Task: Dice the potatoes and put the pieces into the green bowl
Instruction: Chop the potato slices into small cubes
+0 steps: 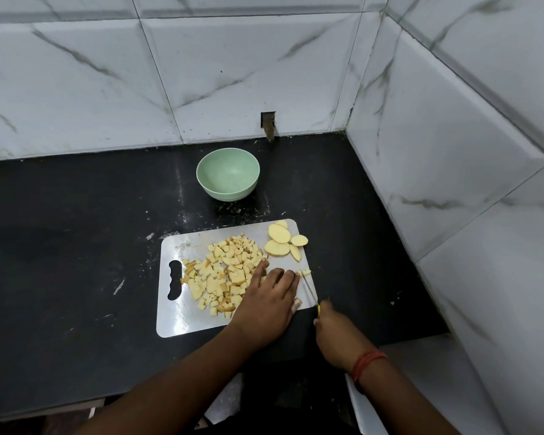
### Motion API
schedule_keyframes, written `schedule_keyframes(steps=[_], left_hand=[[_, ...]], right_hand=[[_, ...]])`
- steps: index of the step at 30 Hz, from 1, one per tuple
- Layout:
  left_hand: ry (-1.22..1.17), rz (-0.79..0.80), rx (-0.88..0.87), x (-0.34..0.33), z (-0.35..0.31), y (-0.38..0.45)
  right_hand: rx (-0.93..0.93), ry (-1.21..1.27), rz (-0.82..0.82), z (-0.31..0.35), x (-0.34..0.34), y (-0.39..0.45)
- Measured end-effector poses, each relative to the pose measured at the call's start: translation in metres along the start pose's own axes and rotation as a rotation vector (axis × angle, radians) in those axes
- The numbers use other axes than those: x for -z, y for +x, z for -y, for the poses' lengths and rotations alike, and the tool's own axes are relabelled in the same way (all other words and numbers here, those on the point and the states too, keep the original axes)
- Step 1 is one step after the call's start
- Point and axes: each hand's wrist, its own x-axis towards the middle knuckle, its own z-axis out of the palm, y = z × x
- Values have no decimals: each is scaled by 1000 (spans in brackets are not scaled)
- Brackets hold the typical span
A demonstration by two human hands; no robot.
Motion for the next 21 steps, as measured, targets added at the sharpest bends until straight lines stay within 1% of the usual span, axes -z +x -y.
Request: schedule_keyframes(steps=[5, 11, 16, 21], left_hand=[[0, -11, 5, -2, -2, -1], [-4, -25, 12, -7, -2, -4], [-4, -92, 23, -7, -3, -7], [-5, -89, 29, -7, -2, -8]], right_hand=[[8, 14, 22, -8, 1, -15], [50, 67, -113, -4, 3, -17], [43, 46, -95, -2, 1, -9], [38, 13, -85, -3, -1, -6]])
